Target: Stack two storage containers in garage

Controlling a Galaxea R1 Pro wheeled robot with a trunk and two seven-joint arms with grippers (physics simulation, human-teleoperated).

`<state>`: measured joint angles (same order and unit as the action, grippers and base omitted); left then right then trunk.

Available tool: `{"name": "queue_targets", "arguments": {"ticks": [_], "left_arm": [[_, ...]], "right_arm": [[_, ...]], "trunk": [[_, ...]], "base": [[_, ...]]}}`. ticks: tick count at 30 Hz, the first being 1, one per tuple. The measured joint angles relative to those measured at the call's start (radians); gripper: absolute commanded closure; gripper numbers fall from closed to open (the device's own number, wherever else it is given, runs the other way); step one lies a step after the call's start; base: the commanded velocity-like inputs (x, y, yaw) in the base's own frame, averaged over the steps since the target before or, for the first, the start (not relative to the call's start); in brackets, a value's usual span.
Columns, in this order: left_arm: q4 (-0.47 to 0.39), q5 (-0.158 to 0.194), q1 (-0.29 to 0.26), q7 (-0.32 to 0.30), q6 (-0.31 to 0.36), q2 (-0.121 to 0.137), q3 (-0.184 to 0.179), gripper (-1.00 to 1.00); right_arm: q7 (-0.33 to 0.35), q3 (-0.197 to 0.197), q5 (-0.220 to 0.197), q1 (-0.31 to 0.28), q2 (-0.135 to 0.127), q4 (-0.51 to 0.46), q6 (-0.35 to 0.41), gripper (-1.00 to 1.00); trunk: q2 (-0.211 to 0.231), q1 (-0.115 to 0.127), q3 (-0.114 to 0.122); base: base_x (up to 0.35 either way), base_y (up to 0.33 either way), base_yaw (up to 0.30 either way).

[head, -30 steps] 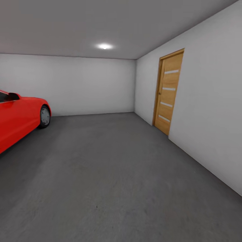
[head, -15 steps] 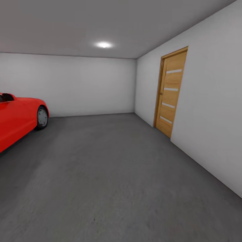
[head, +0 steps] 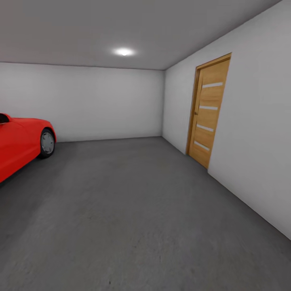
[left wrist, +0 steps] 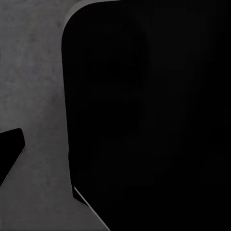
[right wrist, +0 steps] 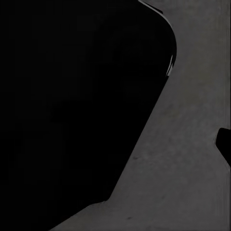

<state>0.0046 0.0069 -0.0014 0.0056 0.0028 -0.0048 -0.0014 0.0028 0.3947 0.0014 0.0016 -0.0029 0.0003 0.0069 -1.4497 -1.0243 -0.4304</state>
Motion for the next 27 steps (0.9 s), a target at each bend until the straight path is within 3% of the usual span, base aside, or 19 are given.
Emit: {"name": "queue_targets", "arguments": {"ticks": [27], "left_arm": [[0.0, -0.007, 0.0, -0.004, 0.0, 0.0, 0.0, -1.0]], "right_arm": [[-0.008, 0.004, 0.011, 0.0, -0.001, 0.0, 0.002, -1.0]], "trunk": [[0.0, 0.0, 0.0]], "base": [[0.335, 0.0, 0.0]]}}
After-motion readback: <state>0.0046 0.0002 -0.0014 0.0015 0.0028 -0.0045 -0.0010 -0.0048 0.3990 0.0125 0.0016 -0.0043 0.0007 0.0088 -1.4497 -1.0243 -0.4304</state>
